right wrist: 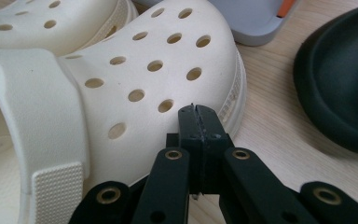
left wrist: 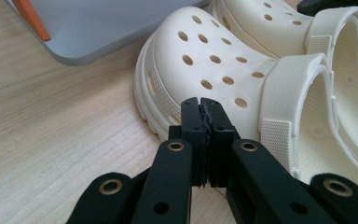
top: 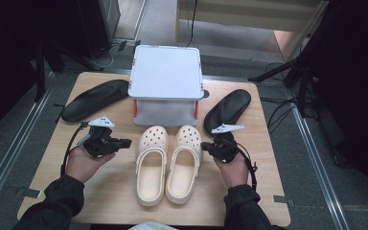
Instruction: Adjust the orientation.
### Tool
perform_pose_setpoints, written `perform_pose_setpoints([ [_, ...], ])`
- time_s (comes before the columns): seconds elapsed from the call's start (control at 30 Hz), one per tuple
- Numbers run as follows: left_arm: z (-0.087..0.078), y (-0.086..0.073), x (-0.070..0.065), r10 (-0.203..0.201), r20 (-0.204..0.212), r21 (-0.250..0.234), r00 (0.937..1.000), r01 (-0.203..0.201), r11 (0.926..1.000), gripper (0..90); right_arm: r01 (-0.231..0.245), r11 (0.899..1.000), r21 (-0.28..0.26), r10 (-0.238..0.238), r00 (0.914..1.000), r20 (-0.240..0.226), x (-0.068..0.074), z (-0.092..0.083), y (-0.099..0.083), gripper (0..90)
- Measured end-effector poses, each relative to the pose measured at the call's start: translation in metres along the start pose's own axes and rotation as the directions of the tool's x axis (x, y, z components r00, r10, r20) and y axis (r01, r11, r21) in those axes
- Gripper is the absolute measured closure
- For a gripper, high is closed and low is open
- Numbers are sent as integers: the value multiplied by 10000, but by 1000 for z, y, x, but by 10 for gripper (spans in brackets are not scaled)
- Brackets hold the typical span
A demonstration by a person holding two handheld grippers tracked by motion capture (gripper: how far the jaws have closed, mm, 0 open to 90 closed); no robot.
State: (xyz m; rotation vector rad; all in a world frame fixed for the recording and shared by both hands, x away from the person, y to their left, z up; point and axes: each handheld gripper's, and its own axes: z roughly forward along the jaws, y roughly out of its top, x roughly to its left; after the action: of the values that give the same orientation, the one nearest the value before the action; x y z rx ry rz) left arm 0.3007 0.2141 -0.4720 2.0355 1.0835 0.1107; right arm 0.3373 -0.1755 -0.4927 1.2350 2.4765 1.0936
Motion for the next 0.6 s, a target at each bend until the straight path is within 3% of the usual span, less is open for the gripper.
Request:
perform_pose_setpoints([
  [0.6,0,-6,-4,-17,-70,-107,10000,16,9999,890,188,9998,98,-184,9992,-368,1,13,12,900],
])
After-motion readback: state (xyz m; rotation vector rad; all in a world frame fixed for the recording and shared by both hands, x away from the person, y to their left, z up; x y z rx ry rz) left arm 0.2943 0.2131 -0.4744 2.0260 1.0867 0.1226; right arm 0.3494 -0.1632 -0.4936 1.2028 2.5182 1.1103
